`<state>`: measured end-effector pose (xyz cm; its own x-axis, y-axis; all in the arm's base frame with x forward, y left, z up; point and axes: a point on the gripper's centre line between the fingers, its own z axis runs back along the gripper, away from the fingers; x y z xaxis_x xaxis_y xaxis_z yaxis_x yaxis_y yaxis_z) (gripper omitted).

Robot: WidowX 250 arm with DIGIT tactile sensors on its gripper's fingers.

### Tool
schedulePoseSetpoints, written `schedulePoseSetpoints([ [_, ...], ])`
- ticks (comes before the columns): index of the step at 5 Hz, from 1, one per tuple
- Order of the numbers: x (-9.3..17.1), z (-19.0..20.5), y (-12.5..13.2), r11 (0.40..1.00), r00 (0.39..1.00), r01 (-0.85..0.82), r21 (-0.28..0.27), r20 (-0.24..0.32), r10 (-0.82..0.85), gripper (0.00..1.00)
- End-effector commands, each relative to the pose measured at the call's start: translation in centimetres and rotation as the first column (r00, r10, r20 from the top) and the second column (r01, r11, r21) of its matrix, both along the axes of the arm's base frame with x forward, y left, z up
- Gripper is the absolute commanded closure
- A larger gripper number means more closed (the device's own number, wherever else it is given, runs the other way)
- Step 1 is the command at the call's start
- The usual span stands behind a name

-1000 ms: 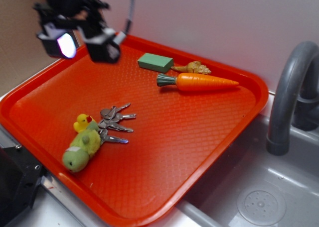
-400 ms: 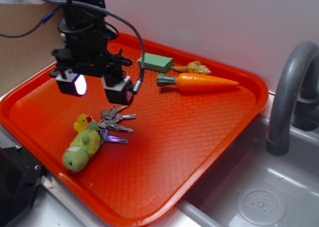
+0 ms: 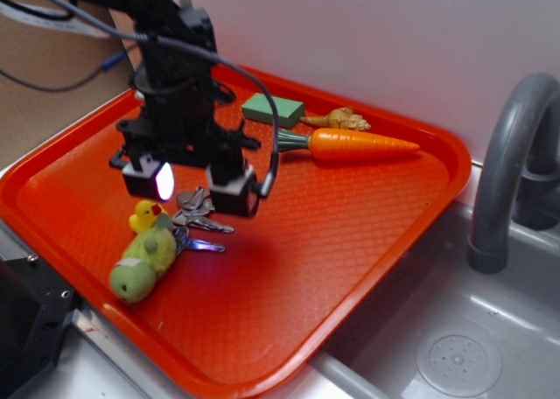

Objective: Grab the silver keys.

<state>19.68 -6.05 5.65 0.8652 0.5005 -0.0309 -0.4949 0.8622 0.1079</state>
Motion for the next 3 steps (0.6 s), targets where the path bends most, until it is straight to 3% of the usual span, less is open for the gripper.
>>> schedulePoseSetpoints([
  [1, -1.1, -0.4, 2.3, 0.997, 0.998, -0.061, 0.038, 0.019, 0.06, 1.0],
  [2, -1.2, -0.9, 4.2, 0.997, 0.997, -0.068, 0.039, 0.022, 0.068, 1.0],
  [3, -1.6, 0.4, 5.3, 0.999, 0.997, -0.049, 0.021, 0.067, 0.048, 1.0],
])
